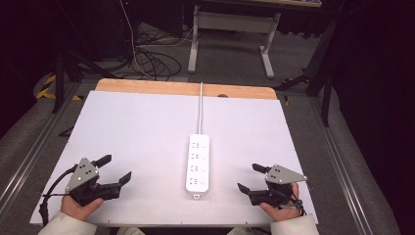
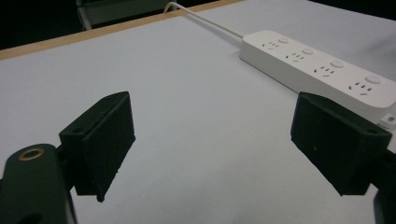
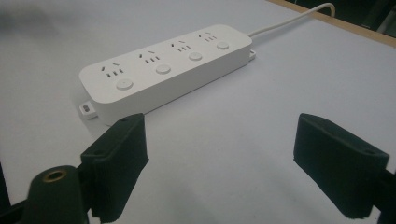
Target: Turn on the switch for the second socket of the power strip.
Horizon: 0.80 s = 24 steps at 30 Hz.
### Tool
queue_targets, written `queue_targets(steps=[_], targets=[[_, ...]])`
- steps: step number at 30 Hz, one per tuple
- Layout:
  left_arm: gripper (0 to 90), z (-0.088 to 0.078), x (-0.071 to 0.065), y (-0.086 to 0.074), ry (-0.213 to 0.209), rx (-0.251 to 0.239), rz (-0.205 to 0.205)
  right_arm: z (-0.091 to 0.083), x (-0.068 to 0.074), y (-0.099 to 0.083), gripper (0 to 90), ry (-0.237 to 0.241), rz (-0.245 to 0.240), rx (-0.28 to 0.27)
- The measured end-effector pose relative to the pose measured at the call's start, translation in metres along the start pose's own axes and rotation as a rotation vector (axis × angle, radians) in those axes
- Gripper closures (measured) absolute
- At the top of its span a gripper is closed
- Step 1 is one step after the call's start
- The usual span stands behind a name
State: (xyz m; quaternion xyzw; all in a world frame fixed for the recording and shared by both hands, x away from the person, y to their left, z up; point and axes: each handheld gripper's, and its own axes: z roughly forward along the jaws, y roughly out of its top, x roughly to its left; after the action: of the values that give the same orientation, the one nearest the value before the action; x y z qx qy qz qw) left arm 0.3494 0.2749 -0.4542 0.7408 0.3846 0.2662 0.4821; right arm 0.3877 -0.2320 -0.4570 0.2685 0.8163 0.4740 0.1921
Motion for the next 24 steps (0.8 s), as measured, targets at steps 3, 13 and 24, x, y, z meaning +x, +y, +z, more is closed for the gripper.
queue_targets(steps=[3,13,24], targets=[[13.8,-0.0009,-0.0019,0.0004,0.016,0.002,0.030,-0.0001,0.0002,0.0000,18.4,0.003,0.001,-0.004],[13.8,-0.0006,-0.0026,0.0008,-0.002,0.002,0.023,-0.0001,-0.0001,0.0006,18.8,-0.002,-0.002,-0.001],[13.9,-0.0022,-0.0040,0.0013,0.014,0.007,0.030,-0.0010,0.0018,0.0034,27.4,-0.004,-0.024,-0.002]])
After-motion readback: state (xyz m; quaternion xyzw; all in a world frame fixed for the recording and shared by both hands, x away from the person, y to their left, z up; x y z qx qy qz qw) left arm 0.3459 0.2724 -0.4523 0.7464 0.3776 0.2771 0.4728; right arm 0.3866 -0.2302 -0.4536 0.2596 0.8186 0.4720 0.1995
